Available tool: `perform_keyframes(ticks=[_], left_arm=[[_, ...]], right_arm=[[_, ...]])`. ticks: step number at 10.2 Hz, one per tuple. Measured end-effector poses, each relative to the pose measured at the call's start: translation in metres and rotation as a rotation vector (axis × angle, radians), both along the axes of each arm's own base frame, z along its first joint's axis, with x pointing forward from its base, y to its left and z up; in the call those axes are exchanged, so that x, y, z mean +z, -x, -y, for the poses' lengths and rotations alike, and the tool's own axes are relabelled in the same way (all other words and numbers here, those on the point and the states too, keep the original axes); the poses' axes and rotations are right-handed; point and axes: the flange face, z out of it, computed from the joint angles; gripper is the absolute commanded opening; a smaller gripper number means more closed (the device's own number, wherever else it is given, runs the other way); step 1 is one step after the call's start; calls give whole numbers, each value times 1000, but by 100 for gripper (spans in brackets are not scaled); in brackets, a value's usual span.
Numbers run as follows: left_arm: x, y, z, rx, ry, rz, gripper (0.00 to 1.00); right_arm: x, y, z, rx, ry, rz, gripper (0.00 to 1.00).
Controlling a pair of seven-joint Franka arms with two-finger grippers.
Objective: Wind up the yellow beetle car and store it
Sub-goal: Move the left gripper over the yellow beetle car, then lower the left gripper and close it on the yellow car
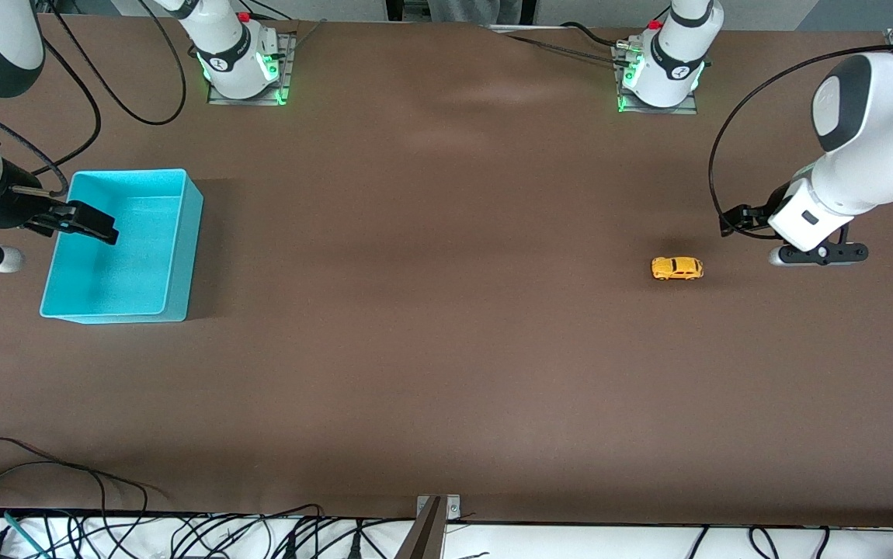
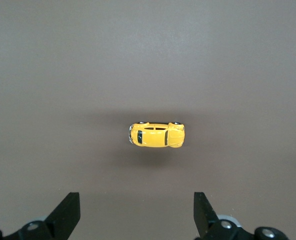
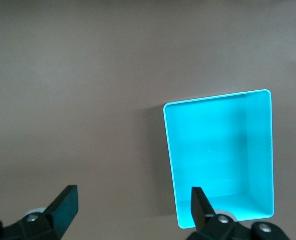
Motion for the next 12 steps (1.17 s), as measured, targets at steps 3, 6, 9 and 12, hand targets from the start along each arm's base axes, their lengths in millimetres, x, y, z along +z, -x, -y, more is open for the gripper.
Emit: perform_keyframes(ticks=[3,6,9,12], left_arm=[[-44,15,1,-2,1,36,100],[-76,28,1,-5,2,21,100],[-125,47,3,-11,5,44,100],[-137,54,9,-243,32,20,100]], right_arm=[[0,0,0,0,0,0,100],[0,0,0,0,0,0,100],[0,0,0,0,0,0,100],[0,0,0,0,0,-1,100]])
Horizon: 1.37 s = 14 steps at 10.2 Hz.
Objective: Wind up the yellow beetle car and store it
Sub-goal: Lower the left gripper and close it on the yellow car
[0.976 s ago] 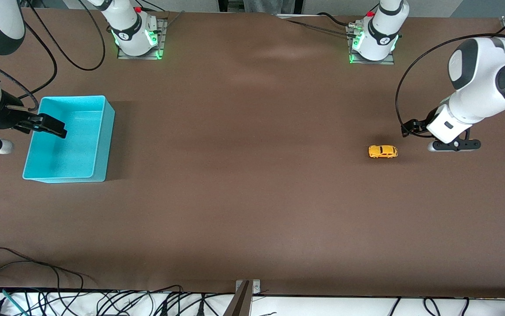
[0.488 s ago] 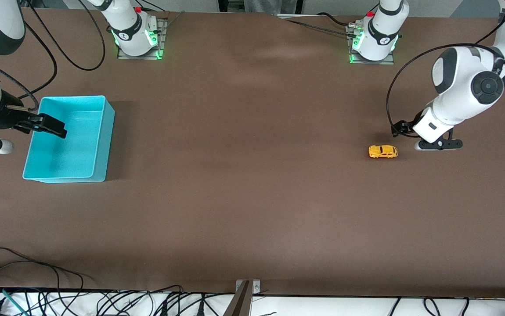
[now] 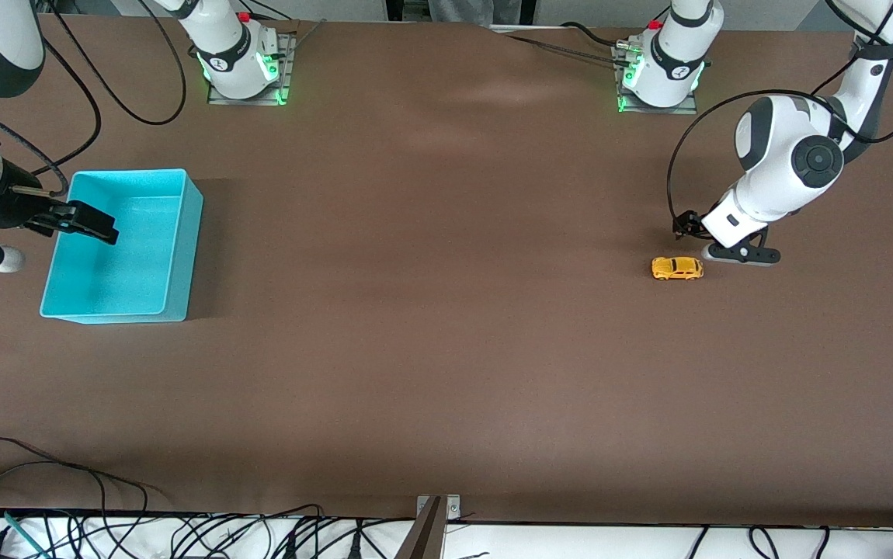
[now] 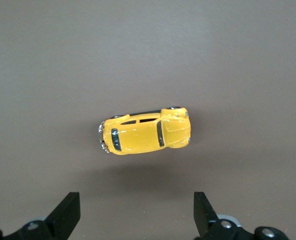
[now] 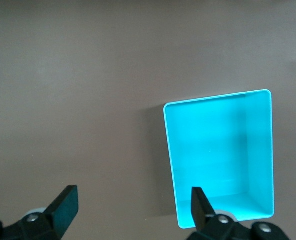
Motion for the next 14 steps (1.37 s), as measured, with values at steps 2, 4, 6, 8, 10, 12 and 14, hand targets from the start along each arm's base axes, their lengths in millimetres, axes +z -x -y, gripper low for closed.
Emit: perform_keyframes(ticks=[2,4,6,8,10,12,14], left_arm=[[-6,1,0,-215,24,-15,100],[-10,0,0,-473,51,-16,100],[-18,-5,0,-770,72,18,100],[-34,-10,1,-1011,77,50,100],[-50,-11,2,-1191,85,58,100],[-59,-12,5,-1281,87,63,100],[-70,-11,6,-1307,90,62,97]], right_arm=[[0,0,0,0,0,-1,100],[0,0,0,0,0,-1,100],[0,0,0,0,0,-1,100],[-1,0,0,0,0,-2,100],[-1,0,0,0,0,-2,100],[-1,0,0,0,0,-3,100],[-1,0,0,1,0,-3,100]])
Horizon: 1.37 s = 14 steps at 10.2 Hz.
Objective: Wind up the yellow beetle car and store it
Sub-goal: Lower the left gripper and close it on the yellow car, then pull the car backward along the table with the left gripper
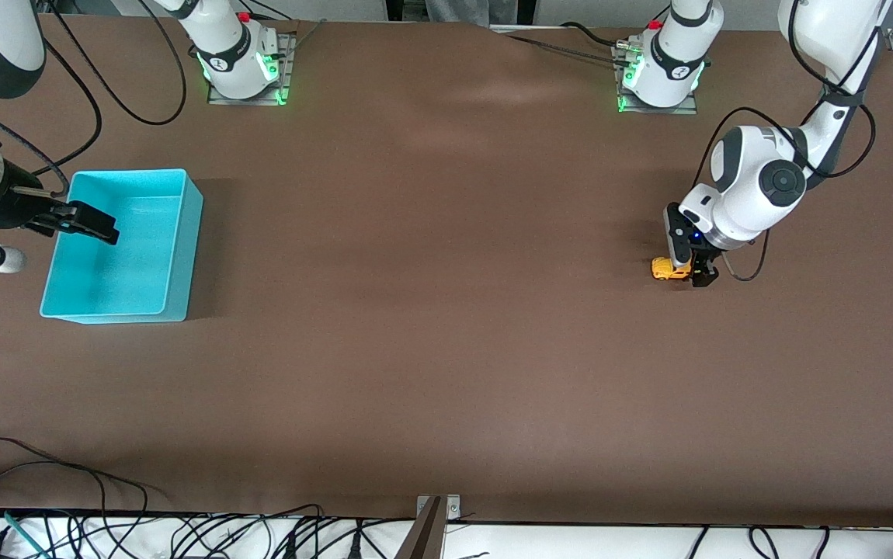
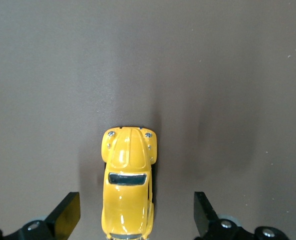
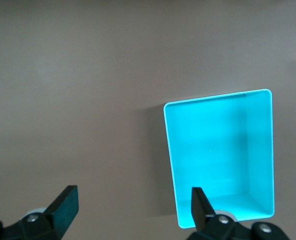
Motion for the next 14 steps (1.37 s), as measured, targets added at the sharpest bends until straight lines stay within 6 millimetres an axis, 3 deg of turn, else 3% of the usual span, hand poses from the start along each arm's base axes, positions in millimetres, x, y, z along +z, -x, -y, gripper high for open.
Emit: perform_keyframes(ticks=[1,2,3,5,6,14], left_arm=[[-4,1,0,-2,0,-7,84],[-7,1,0,-3,0,-12,64],[-8,1,0,-4,0,-14,52],[-7,-1,0,-23,0,-5,7],[-7,-2,0,-44,0,-3,0],[-7,-6,8,-119,-12,1,0]], right_arm=[[0,0,0,0,0,0,100],[0,0,0,0,0,0,100],[0,0,0,0,0,0,100],[0,0,0,0,0,0,100],[0,0,0,0,0,0,100],[0,0,0,1,0,0,100]])
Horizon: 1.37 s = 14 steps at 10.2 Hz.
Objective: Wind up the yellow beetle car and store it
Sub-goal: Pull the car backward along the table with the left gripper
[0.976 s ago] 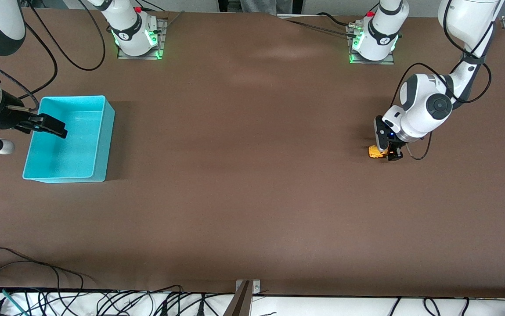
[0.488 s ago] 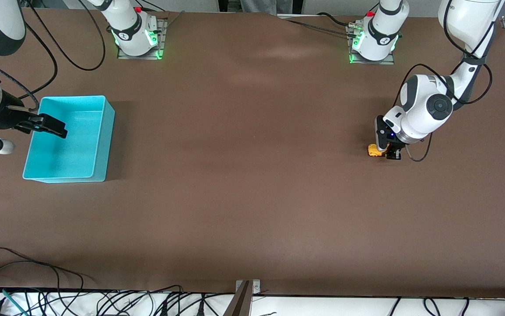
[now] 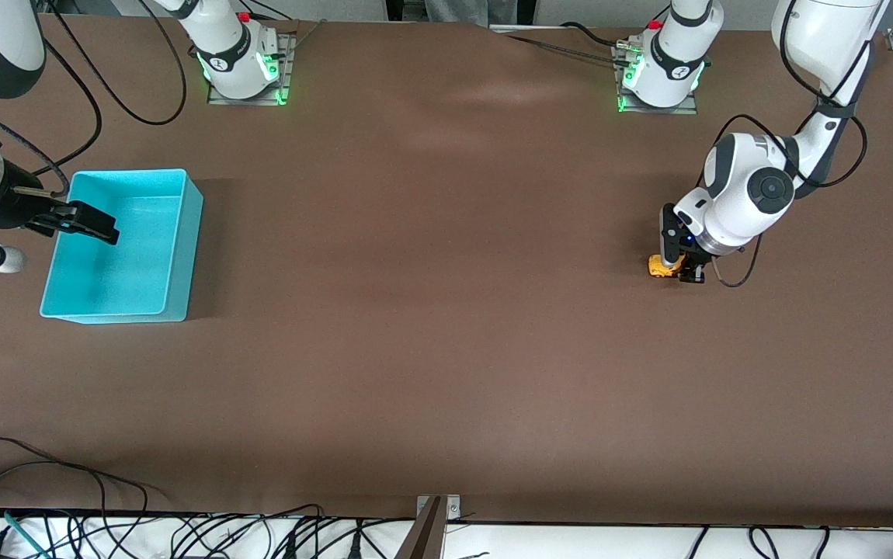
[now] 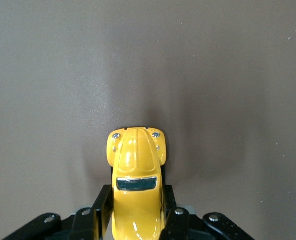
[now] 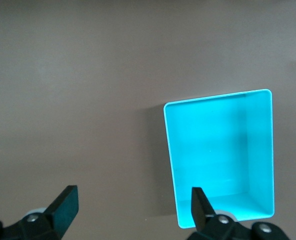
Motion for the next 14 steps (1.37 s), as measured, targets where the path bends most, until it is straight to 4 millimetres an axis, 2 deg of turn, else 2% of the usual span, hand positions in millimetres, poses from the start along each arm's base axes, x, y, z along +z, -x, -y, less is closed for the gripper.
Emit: perform_keyframes(ticks=[5,14], left_arm=[[0,-1,-6,-26,-2,-1,0],[-1,-8,-111,-54,-57,-2,0]], right_arm=[[-1,-1,0,0,0,-2,100],[-4,-1,0,0,1,-6,100]])
